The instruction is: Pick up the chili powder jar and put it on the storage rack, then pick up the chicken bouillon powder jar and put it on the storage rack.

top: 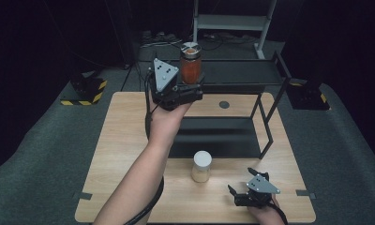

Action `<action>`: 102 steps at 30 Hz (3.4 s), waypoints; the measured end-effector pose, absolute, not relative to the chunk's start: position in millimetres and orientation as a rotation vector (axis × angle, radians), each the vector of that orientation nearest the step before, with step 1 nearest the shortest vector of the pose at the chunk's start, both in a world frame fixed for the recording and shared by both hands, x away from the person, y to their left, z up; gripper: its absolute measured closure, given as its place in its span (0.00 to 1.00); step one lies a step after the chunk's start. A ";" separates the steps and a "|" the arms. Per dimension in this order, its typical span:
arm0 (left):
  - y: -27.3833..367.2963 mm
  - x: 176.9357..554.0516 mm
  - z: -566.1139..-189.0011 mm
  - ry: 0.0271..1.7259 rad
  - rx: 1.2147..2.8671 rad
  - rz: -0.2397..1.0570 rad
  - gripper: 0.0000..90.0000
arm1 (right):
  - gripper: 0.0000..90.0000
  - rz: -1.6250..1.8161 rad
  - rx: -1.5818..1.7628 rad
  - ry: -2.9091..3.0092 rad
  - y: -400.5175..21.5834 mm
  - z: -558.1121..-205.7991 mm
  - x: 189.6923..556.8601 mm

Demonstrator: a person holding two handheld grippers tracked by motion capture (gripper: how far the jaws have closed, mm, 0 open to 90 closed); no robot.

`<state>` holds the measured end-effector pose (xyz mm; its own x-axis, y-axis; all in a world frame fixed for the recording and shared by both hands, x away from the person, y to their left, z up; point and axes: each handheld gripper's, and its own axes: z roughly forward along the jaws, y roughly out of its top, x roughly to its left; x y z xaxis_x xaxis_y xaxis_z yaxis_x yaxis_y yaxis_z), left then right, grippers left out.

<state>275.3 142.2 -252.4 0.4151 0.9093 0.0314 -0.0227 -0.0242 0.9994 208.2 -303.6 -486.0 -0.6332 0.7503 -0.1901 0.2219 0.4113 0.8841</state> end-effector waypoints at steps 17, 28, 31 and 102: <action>159.7 235.2 -270.0 0.857 1.423 0.900 0.00 | 0.00 1.181 0.812 2.097 -303.3 -485.7 208.5; 169.4 223.9 -295.7 0.867 1.475 0.873 0.00 | 0.00 1.185 0.816 2.095 -303.8 -485.9 208.6; 173.3 222.9 -302.8 0.879 1.487 0.858 0.00 | 0.00 1.182 0.814 2.097 -303.4 -485.7 208.5; 185.4 192.8 -474.1 0.970 2.046 0.719 0.01 | 0.00 1.129 0.801 2.088 -295.1 -483.0 205.3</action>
<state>192.8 185.4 -474.1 0.5554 0.8148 0.1659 0.3954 -0.4343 0.8094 205.3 -295.1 -483.0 -0.6200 0.7484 -0.2354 0.2128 0.4492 0.8678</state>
